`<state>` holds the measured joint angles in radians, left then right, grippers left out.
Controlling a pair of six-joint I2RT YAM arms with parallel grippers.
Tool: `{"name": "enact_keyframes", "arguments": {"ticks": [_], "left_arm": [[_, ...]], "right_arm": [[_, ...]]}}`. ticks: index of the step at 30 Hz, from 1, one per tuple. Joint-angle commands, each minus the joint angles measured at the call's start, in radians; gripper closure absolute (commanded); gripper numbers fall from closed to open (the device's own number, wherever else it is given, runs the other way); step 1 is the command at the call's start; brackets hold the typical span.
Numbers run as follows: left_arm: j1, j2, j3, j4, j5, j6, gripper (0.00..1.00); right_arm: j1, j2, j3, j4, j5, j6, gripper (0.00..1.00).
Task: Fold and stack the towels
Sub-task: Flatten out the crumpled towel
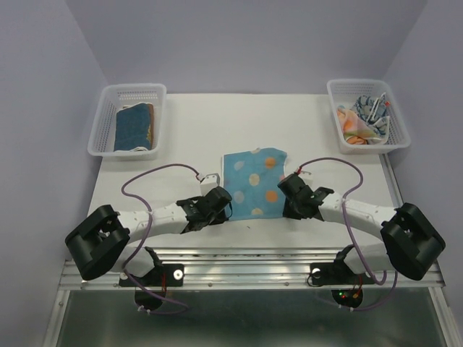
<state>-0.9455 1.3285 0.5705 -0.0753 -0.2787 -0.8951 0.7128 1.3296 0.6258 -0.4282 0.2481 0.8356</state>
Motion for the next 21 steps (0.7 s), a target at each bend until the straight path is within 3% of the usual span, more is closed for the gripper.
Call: {"name": "enact_keyframes", "arguments": {"ticks": [1,2,11,21], "left_arm": [[-0.01,0.005,0.002,0.008,-0.027,0.016,1.0],[-0.01,-0.003,0.009,0.002,-0.033,0.03,1.0],[-0.01,-0.19,0.19,-0.015,-0.096,0.145,1.0],[-0.01,-0.374,0.526,-0.043,-0.091,0.303,1.0]], "right_arm": [[0.017,-0.003,-0.011,-0.04,0.016,0.034,0.94],[0.019,-0.021,-0.005,-0.035,0.019,0.025,0.99],[0.02,-0.326,0.15,0.023,0.069,-0.102,0.99],[0.019,-0.441,0.52,0.029,0.079,-0.237,0.99]]}}
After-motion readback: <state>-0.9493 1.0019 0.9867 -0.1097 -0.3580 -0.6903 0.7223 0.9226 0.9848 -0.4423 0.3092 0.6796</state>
